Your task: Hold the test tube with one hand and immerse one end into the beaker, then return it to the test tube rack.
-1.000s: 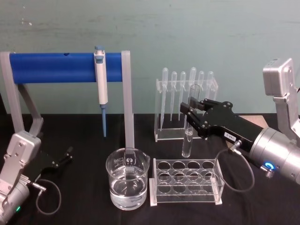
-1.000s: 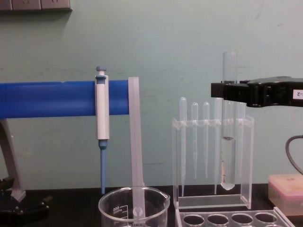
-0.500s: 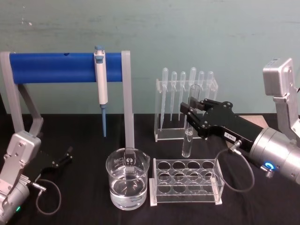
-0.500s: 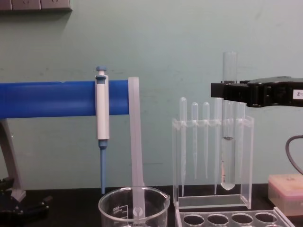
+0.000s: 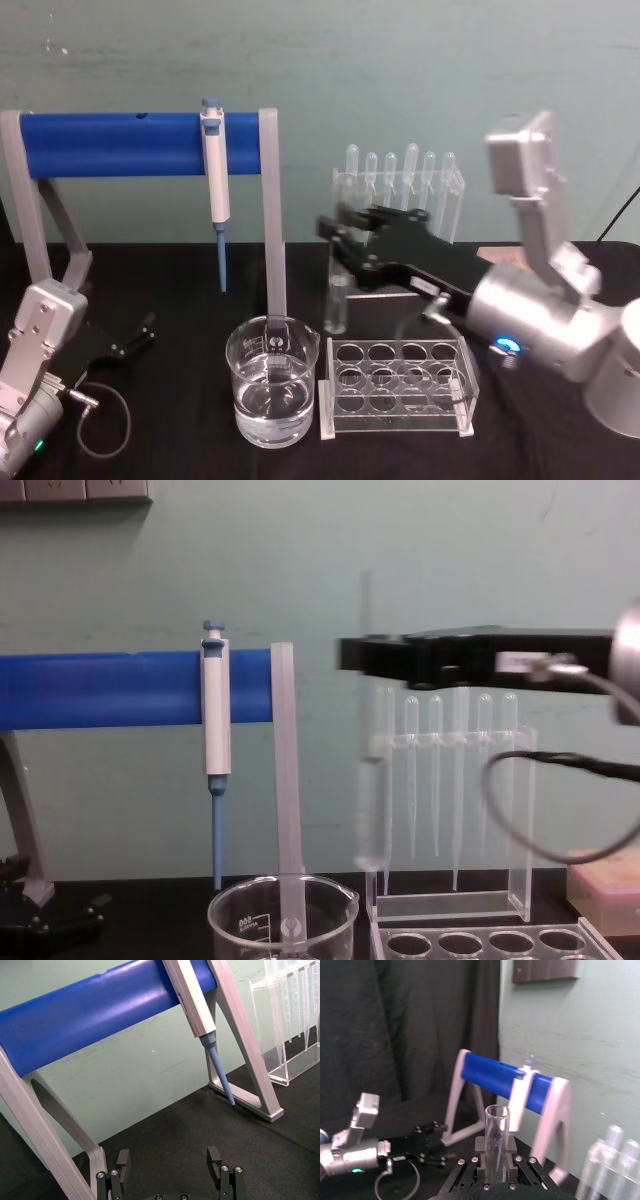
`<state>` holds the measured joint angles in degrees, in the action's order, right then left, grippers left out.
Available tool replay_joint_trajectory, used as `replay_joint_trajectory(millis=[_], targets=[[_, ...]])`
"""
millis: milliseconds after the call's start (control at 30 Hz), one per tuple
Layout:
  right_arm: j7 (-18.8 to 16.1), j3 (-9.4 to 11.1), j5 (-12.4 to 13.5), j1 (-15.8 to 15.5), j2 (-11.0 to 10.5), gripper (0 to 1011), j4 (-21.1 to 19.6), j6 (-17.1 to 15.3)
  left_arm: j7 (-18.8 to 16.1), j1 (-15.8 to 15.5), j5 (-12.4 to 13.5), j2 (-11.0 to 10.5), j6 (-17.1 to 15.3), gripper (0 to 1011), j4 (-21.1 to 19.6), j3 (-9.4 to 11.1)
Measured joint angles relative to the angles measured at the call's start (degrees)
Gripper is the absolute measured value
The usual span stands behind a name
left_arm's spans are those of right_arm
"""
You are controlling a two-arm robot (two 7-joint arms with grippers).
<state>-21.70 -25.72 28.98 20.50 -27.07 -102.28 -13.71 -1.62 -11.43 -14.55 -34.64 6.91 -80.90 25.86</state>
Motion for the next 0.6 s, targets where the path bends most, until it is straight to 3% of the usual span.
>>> replay_joint_trajectory(millis=[233,600], targets=[[-0.5,-4.5,-2.3,3.5,4.9,227,4.6,1.1,0.0,0.0,0.0,0.0,0.0,1000,0.0,0.0],[-0.6,-6.3,-4.7,2.9,8.1,226,9.9,5.2,0.0,0.0,0.0,0.0,0.0,1000,0.0,0.0]])
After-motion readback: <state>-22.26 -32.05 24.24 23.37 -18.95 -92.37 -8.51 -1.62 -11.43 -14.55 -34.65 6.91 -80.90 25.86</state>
